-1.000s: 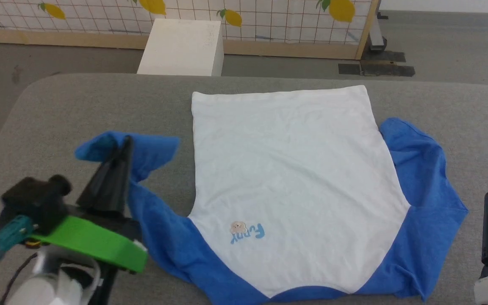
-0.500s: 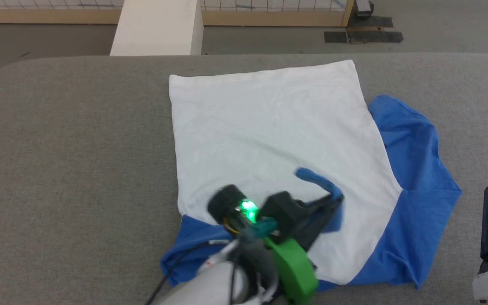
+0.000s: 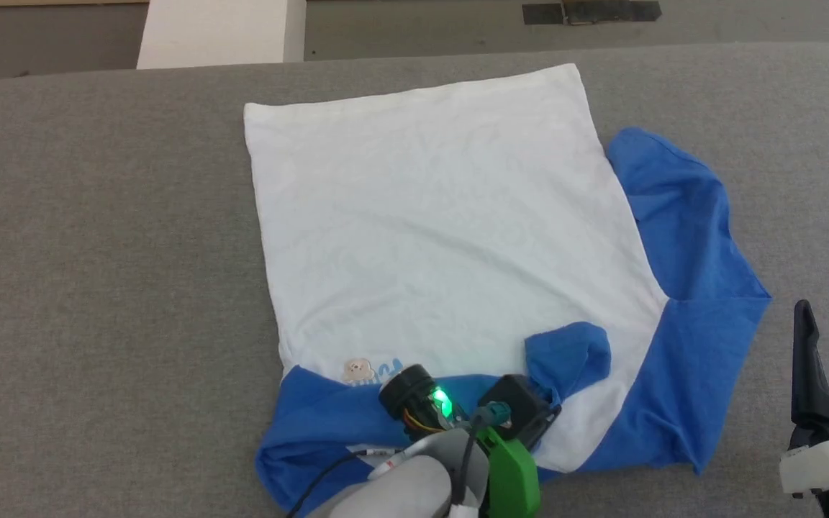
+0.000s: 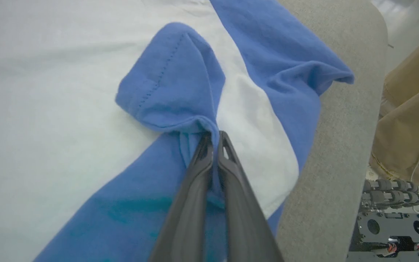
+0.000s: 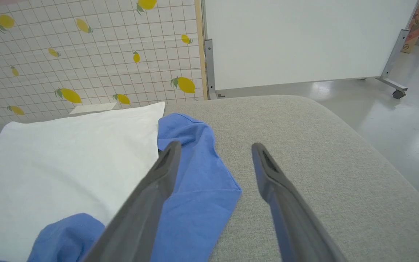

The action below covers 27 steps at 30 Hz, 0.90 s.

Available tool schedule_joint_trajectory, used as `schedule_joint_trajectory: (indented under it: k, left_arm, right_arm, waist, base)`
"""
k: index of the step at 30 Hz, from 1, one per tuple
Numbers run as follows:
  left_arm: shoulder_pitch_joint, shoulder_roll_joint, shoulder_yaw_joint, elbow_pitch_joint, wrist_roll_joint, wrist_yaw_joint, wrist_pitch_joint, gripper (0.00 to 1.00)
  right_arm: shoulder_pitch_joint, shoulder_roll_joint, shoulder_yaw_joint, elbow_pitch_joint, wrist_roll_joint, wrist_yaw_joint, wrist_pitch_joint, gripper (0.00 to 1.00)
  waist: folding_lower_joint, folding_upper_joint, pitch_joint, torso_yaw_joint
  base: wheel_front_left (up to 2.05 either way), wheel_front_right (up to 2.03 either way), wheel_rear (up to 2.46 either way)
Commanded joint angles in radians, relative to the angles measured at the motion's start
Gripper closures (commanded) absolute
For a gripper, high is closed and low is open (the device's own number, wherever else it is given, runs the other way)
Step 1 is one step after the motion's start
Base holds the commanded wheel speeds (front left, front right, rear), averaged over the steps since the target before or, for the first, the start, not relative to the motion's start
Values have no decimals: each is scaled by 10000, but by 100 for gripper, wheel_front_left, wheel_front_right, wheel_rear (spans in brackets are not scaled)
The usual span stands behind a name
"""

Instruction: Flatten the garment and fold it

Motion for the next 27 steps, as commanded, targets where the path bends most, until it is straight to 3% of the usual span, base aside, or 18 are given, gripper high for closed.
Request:
schedule_joint_trajectory:
  k: [1,6,12,17,20,24,27]
  left_arm:
    - [-277,-80,-5,151,-115,-26,-155,0]
    - [-591,-96,26,17,-724,198,-882,0]
    - [-628,125,1207,-969,-1560,919,-1674,0]
    - [-71,1614,2603,-2825,-1719,2143,-2073,0]
    - [660,2615,3532,-4194,-1679,3137,-2289,0]
    - [2158,3270,4806,-6006,-1761,4366,-2641,0]
    - [3492,3523,5690,-6962,-1670,4992,-2753,0]
  right_arm:
    - [-166,9,14,52,53,-15,-88,0]
    - [-152,9,-138,167,28,-15,-83,0]
    - [28,9,-278,166,6,-15,-19,0]
    - [302,9,-387,89,36,-15,98,0]
    - [416,9,-418,26,66,-15,158,0]
    - [496,9,-422,-32,113,-15,207,0]
    - [540,9,-367,-21,166,-15,221,0]
  waist:
    - [0,-1,37,-49]
    - [0,-1,-221,91]
    - [0,-1,-826,430]
    - [0,-1,-1204,743]
    - [0,-1,-1315,873]
    - [0,-1,-1339,993]
    - [0,-1,-1333,1037]
  base:
    - [0,0,0]
    - [0,0,0]
    - [0,0,0]
    - [0,0,0]
    - [0,0,0]
    - [0,0,0]
    - [0,0,0]
